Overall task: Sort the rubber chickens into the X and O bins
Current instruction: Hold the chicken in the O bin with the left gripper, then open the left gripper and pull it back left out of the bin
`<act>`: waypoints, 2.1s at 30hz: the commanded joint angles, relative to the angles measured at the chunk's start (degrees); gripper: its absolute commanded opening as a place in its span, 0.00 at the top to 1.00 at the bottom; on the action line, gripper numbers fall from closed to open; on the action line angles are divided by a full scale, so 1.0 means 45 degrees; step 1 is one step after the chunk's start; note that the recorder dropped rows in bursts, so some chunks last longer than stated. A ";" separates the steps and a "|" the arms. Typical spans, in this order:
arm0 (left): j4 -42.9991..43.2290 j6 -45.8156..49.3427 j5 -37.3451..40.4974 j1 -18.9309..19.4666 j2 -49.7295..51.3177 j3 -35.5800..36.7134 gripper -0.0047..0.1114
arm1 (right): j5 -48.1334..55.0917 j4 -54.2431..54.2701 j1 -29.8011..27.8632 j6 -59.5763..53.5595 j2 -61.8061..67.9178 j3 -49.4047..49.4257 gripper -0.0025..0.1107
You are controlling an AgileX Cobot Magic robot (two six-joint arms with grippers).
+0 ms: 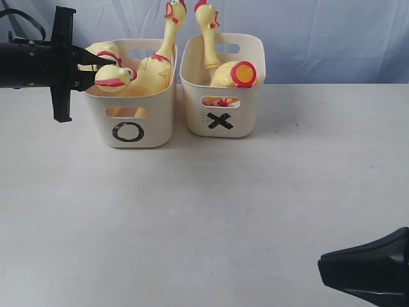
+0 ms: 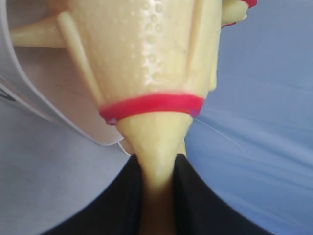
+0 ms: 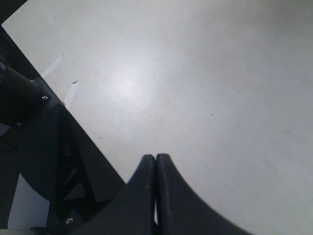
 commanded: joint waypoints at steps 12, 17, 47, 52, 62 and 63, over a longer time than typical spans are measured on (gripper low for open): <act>-0.0922 0.1468 0.0072 0.0059 0.0046 -0.0106 0.96 | -0.0050 0.0067 0.0014 -0.0098 -0.0082 0.0058 0.99; -0.0552 0.1469 0.0099 0.0059 0.0046 -0.0106 0.96 | -0.0050 0.0067 0.0014 -0.0098 -0.0082 0.0058 0.99; -0.1096 0.2423 0.0156 -0.0173 0.0046 -0.0106 0.43 | -0.0110 0.0067 0.0014 -0.0098 -0.0082 0.0058 0.99; -0.1072 0.2423 0.0050 -0.0173 0.0046 -0.0106 0.43 | -0.0085 0.0067 0.0014 -0.0098 -0.0082 0.0058 0.99; -0.1110 0.2476 0.0275 -0.0173 -0.0002 -0.0106 0.43 | -0.0085 0.0067 0.0014 -0.0098 -0.0082 0.0058 0.99; -0.1110 0.2711 0.0260 -0.0173 -0.0022 -0.0106 0.43 | -0.0085 0.0067 0.0014 -0.0098 -0.0082 0.0058 0.99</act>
